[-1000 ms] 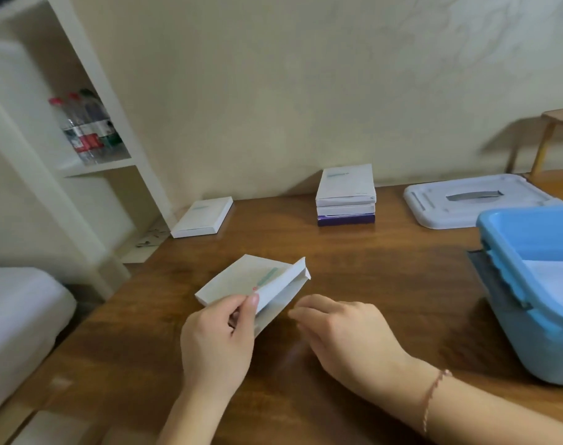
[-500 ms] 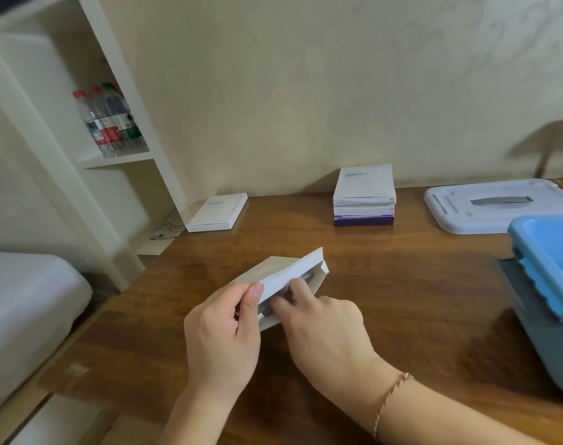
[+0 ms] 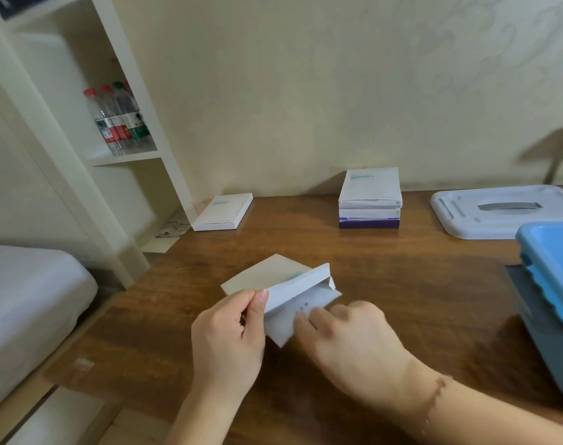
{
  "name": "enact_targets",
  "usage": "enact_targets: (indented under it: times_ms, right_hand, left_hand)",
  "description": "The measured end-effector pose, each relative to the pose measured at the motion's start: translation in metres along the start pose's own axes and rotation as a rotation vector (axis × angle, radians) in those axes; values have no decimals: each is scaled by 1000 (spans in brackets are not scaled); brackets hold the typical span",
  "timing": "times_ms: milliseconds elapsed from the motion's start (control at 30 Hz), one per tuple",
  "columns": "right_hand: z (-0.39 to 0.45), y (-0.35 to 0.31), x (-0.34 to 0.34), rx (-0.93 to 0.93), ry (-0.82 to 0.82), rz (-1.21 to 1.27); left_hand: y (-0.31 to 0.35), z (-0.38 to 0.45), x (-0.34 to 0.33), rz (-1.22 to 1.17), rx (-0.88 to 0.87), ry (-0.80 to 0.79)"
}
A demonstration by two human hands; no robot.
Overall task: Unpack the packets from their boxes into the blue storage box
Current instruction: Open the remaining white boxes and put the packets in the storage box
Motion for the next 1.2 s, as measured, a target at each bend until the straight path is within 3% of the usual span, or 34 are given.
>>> enact_targets:
  times_ms: [100, 233, 300, 433, 600, 767, 900, 967, 1033, 1067, 1100, 1133, 1200]
  right_hand:
    - [-38, 4, 3, -3, 188, 22]
    - [-52, 19, -2, -88, 191, 75]
    - [-55, 36, 1, -285, 249, 282]
    - [-66, 60, -18, -634, 347, 976]
    - [-97, 79, -15, -830, 554, 1291]
    - [-105, 85, 13, -789, 610, 1362]
    - [-107, 67, 39, -611, 618, 1201]
    - [-87, 57, 64, -478, 593, 1078]
    - [-77, 51, 77, -387, 512, 800]
    - [-77, 60, 83, -448, 482, 692]
    - [-86, 66, 101, -417, 597, 624]
    - [-106, 67, 114, -325, 726, 609]
    - [-151, 71, 129, -309, 959, 554]
  left_hand:
    - [-4, 0, -4, -6, 26, -27]
    - [1, -5, -12, 9, -17, -69]
    - [3, -7, -16, -6, -2, -90]
    - [3, -9, -20, -1, -13, -104]
    - [5, -17, -38, 96, -91, -264]
    - [30, -38, -41, 93, -181, -369]
    - [98, -41, -26, -127, -343, -209]
    - [113, -29, -15, -284, -218, -108]
    - [104, -17, -18, -475, 195, -142]
    - [98, -18, -22, -622, 399, -150]
    - [97, -19, -28, -773, 530, -147]
    - [99, -19, -34, -907, 602, -136]
    - [109, -17, -44, -1126, 693, -150]
Point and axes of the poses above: each hand's wrist, its own z-axis towards the middle knuckle, its own x-axis out of the back of the hand, y = z × x, the point moved 8 cm from there along z, towards the middle knuckle, and after that the axes turned 9 degrees about z, right-handed, at the moved point
